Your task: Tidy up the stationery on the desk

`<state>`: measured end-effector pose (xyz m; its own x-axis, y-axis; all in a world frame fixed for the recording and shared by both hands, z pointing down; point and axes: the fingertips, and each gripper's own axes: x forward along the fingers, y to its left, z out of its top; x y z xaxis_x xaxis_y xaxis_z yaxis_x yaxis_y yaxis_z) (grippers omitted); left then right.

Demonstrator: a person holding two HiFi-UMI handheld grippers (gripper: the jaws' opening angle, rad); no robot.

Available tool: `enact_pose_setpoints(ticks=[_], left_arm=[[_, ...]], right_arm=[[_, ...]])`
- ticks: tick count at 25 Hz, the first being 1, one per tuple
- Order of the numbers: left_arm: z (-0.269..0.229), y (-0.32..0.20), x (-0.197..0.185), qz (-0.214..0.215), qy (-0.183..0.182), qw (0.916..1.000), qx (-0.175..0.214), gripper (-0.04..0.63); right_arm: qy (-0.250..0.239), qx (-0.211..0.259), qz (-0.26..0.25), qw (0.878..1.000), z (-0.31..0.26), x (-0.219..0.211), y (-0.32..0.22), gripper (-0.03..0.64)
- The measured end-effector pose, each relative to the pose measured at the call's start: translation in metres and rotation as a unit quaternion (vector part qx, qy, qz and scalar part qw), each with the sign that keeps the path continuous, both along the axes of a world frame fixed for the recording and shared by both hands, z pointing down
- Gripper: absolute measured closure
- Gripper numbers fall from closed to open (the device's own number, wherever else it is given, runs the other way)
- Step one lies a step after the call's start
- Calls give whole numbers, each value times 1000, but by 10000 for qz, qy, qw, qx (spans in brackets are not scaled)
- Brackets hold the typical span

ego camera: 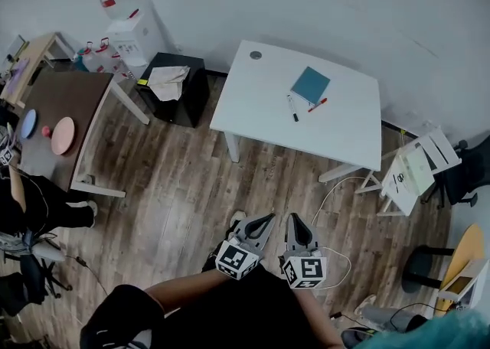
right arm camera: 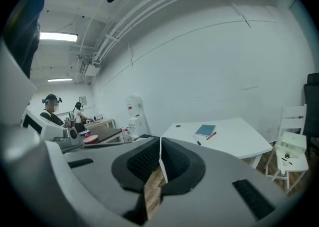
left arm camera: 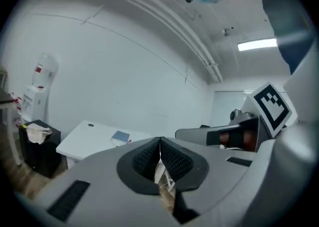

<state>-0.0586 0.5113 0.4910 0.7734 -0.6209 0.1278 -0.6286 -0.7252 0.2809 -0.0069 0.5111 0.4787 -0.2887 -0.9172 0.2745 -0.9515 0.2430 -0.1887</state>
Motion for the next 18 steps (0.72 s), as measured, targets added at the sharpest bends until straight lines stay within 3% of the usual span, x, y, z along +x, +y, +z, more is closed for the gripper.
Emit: enact_pose_setpoints(ticks=[5, 11, 18], left_arm=[[-13, -75, -5, 101, 17, 9999, 101, 581], [-6, -135, -17, 247, -37, 9997, 21, 581], [9, -194, -34, -20, -186, 9998, -11, 581]], right_arm=[[109, 26, 72, 9999, -11, -3, -78, 584], [80, -179, 147, 9997, 6, -17, -137, 584], [-147, -313, 119, 9993, 18, -8, -181, 584]])
